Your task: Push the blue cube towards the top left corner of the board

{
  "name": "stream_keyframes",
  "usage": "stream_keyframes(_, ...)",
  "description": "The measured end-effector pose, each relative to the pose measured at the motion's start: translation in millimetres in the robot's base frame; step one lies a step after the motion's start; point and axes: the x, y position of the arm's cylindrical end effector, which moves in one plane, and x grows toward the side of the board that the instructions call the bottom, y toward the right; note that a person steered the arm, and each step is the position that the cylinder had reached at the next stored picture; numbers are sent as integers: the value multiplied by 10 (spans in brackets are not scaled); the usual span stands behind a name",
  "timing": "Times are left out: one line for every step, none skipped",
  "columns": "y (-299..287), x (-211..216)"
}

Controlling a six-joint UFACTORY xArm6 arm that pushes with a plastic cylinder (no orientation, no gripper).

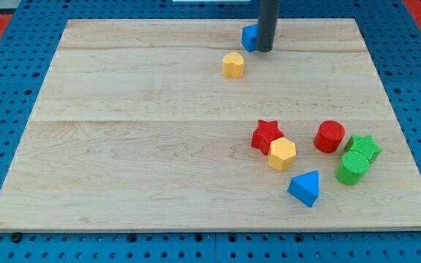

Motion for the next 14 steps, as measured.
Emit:
stream_keyframes(307, -220)
stream_keyframes(-339, -333)
stream_keyframes(-1649, -332)
stream_keyframes(-1894, -326)
stream_keyframes(-843, -333)
stream_keyframes(131, -244)
stream_keyframes(51, 153)
stream_keyframes(-707, 181)
stream_keyframes(-1009, -109)
stream_keyframes(-1201, -143)
stream_keyframes(-888, -73)
stream_keyframes(-899, 148)
stream_keyframes(-1247, 186)
stream_keyframes(-1482, 180)
